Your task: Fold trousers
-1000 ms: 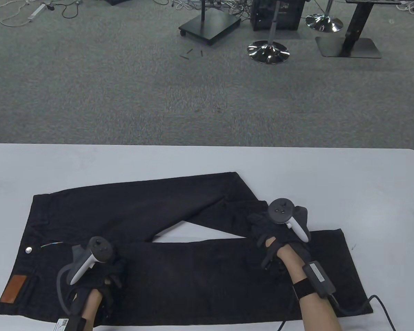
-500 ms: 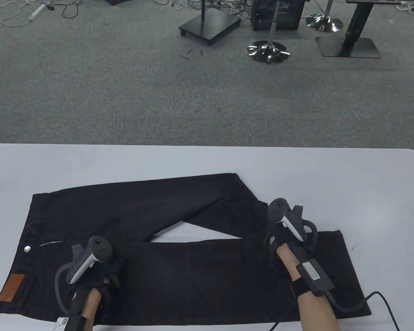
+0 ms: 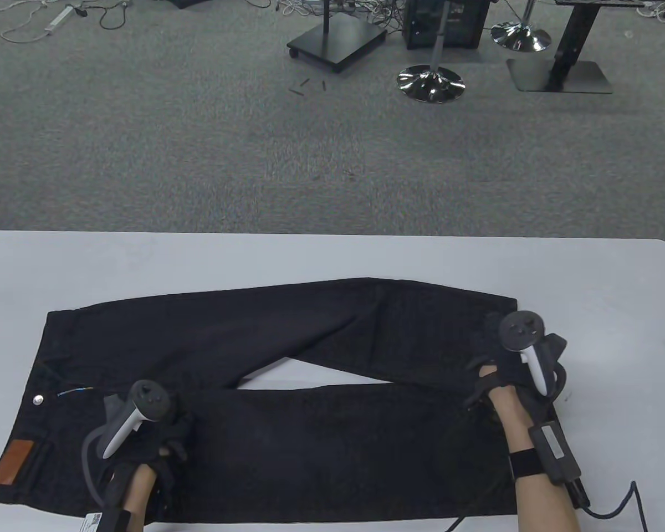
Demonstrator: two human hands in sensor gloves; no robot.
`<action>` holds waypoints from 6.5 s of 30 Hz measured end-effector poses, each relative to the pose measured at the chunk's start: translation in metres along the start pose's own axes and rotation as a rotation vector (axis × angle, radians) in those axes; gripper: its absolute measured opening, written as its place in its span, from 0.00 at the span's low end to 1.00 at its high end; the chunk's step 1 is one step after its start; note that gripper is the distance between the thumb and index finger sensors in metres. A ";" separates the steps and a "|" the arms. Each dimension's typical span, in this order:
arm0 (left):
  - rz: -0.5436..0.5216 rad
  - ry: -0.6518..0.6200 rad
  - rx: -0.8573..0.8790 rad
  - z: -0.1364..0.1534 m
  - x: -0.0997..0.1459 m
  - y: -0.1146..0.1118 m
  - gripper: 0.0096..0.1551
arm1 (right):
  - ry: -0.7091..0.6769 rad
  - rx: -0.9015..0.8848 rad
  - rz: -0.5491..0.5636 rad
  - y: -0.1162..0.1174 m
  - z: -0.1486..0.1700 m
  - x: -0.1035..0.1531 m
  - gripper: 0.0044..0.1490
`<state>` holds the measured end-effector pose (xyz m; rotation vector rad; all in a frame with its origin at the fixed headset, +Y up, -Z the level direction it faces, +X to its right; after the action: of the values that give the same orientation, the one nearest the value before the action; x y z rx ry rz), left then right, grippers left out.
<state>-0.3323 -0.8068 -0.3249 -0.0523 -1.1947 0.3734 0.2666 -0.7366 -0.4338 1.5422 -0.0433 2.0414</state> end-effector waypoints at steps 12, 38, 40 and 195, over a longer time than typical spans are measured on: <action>-0.020 -0.006 0.017 0.001 0.001 -0.001 0.46 | -0.028 0.261 -0.310 0.086 -0.049 -0.021 0.40; 0.003 -0.091 -0.047 -0.037 -0.012 -0.014 0.51 | 0.048 0.300 -0.279 0.088 -0.030 -0.020 0.43; 0.003 -0.088 -0.013 -0.037 -0.016 -0.014 0.50 | 0.057 0.322 -0.265 0.088 -0.033 -0.019 0.43; -0.734 -0.111 0.104 -0.026 -0.006 0.205 0.26 | -0.336 -0.498 -0.208 -0.097 -0.039 0.015 0.29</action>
<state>-0.3628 -0.6127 -0.3881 0.4922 -1.2151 -0.2112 0.2748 -0.6356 -0.4631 1.4718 -0.4643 1.4509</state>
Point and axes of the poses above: the tracker on the back of each hand, its own z axis roughly to the little-finger side, its own x axis roughly from the fingertips to the wrist, y = z × x, the point moved 5 cm from there along -x, roughly from the wrist to the fingertips, and after that the axes turned 14 degrees about -z, right-handed, at the moved point
